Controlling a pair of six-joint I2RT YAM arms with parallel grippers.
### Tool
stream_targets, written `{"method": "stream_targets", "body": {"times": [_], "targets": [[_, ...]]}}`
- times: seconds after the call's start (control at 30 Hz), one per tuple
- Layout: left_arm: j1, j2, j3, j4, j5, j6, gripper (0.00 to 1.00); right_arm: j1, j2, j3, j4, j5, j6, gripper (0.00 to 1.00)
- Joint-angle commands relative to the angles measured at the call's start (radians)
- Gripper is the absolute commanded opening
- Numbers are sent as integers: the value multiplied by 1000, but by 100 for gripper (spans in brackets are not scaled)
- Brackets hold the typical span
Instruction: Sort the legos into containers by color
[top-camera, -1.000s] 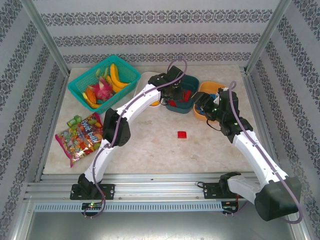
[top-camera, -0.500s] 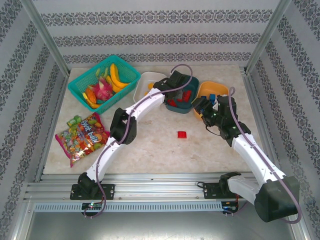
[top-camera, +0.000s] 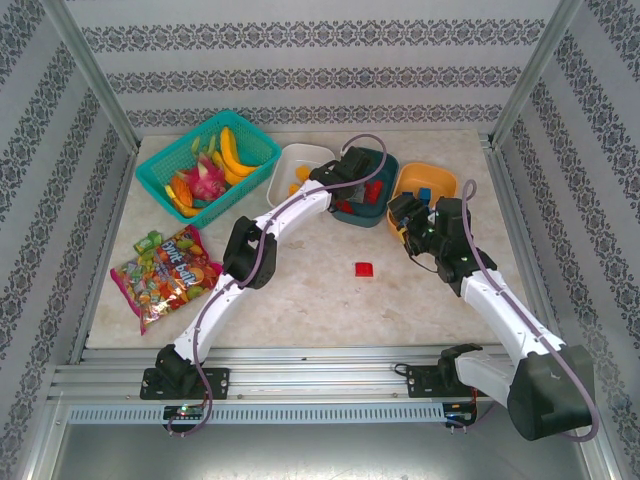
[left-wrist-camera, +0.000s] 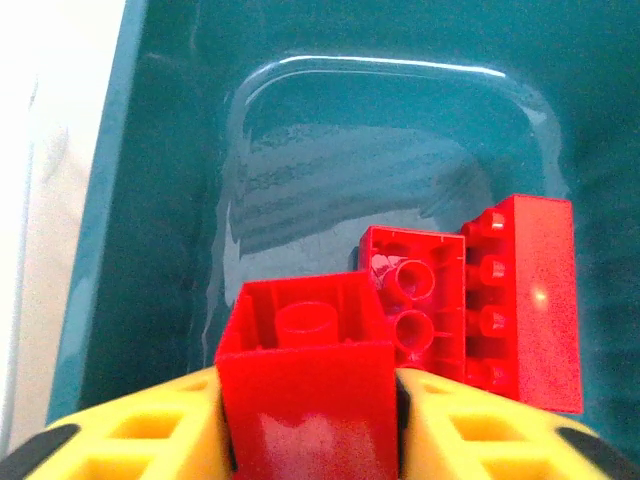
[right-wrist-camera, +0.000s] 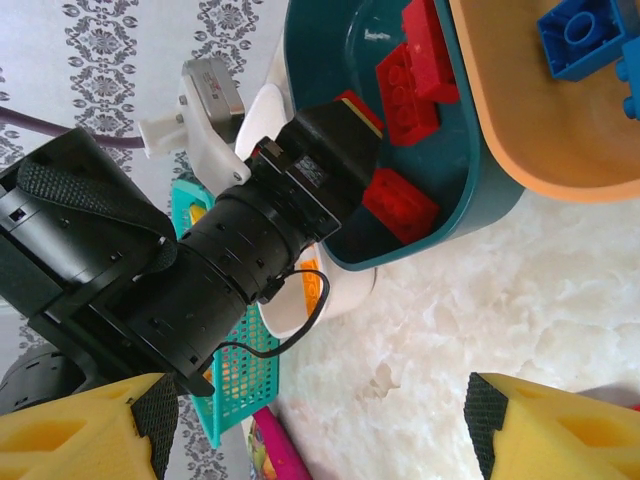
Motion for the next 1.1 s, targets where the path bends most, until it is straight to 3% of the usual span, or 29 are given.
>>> {"method": "stream_targets", "body": {"times": [0.0, 0.13, 0.33, 0.6, 0.7, 0.93, 1.07], "targets": [[13, 4, 46, -6, 4, -3, 52, -11, 6, 29, 35, 17, 22, 78], [10, -19, 72, -34, 6, -10, 61, -13, -4, 49, -7, 18, 4, 78], [4, -125, 72, -60, 5, -55, 64, -4, -40, 61, -108, 69, 34, 76], [2, -370, -18, -185, 25, -125, 68, 152, 6, 139, -417, 280, 198, 69], [2, -528, -204, -183, 91, -131, 69, 205, 69, 178, -510, 311, 300, 66], [0, -1007, -896, -13, 324, -138, 72, 263, 212, 230, -586, 325, 474, 66], [-11, -1246, -1209, 25, 385, -164, 73, 279, 303, 250, -595, 298, 591, 66]]}}
